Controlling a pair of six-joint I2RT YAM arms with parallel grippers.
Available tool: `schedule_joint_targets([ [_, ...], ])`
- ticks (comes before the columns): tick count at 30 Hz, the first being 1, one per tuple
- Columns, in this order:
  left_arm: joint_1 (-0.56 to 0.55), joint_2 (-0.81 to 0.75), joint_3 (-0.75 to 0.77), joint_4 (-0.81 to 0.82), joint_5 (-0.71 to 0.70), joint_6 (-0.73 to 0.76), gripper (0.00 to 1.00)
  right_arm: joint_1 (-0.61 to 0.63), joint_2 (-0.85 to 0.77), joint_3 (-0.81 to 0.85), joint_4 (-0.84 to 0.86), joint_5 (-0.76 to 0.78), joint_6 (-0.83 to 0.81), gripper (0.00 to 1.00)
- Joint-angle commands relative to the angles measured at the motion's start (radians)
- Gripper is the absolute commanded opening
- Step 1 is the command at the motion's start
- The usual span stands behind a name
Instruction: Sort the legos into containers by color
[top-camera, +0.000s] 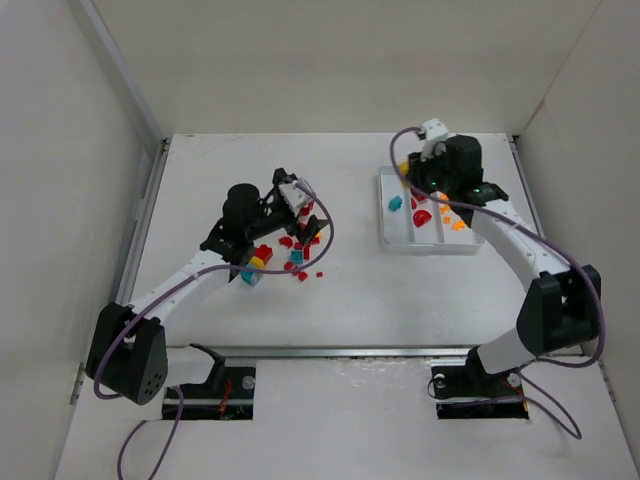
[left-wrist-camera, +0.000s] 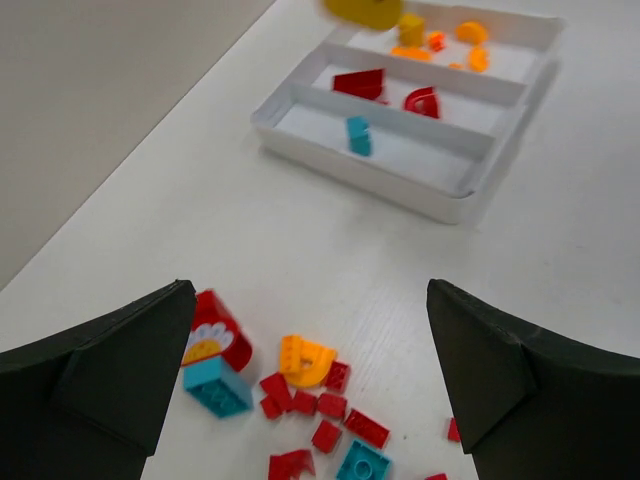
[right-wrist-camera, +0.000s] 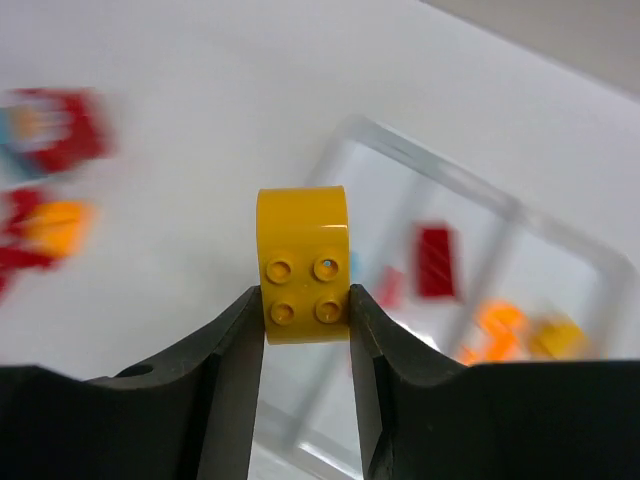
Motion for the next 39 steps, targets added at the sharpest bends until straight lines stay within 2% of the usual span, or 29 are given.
schedule_joint_targets([
  [1, -0.001, -0.040, -0.024, 0.064, -0.304, -0.072, 1.00, -0.131, 0.040, -0.046, 0.035, 0.375, 0.164, 0.00],
  [3, -0.001, -0.052, -0.048, 0.064, -0.333, -0.081, 1.00, -0.194, 0.065, -0.060, 0.035, 0.443, 0.184, 0.00],
  [7, -0.001, -0.074, -0.085, 0.055, -0.333, -0.101, 1.00, -0.284, 0.121, -0.071, 0.035, 0.457, 0.217, 0.00],
  [13, -0.001, -0.094, -0.105, 0.055, -0.324, -0.126, 1.00, -0.309, 0.221, -0.021, 0.022, 0.468, 0.217, 0.00],
  [14, -0.001, -0.094, -0.114, 0.055, -0.324, -0.126, 1.00, -0.309, 0.232, -0.020, 0.012, 0.489, 0.217, 0.04],
  [15, -0.001, -0.103, -0.114, 0.055, -0.324, -0.126, 1.00, -0.309, 0.255, -0.010, -0.004, 0.501, 0.217, 0.17],
  [16, -0.001, -0.103, -0.114, 0.055, -0.324, -0.126, 1.00, -0.309, 0.266, 0.001, -0.013, 0.515, 0.227, 0.22],
  [19, -0.001, -0.103, -0.123, 0.055, -0.324, -0.117, 1.00, -0.309, 0.295, 0.001, -0.025, 0.534, 0.227, 0.27],
  [23, -0.001, -0.103, -0.123, 0.055, -0.324, -0.117, 1.00, -0.309, 0.295, 0.001, -0.034, 0.534, 0.227, 0.28],
  [25, -0.001, -0.094, -0.123, 0.055, -0.324, -0.117, 1.00, -0.309, 0.295, 0.001, -0.034, 0.534, 0.227, 0.37],
  [26, -0.001, -0.094, -0.123, 0.055, -0.315, -0.117, 1.00, -0.309, 0.295, 0.010, -0.047, 0.534, 0.227, 0.48],
  [27, -0.001, -0.094, -0.123, 0.055, -0.315, -0.117, 1.00, -0.309, 0.295, 0.010, -0.060, 0.525, 0.227, 0.53],
  [33, -0.001, -0.084, -0.123, 0.064, -0.315, -0.117, 1.00, -0.282, 0.261, 0.019, -0.074, 0.506, 0.189, 0.69],
  [39, -0.001, -0.084, -0.123, 0.064, -0.315, -0.126, 1.00, -0.249, 0.186, -0.010, -0.035, 0.503, 0.169, 0.69],
])
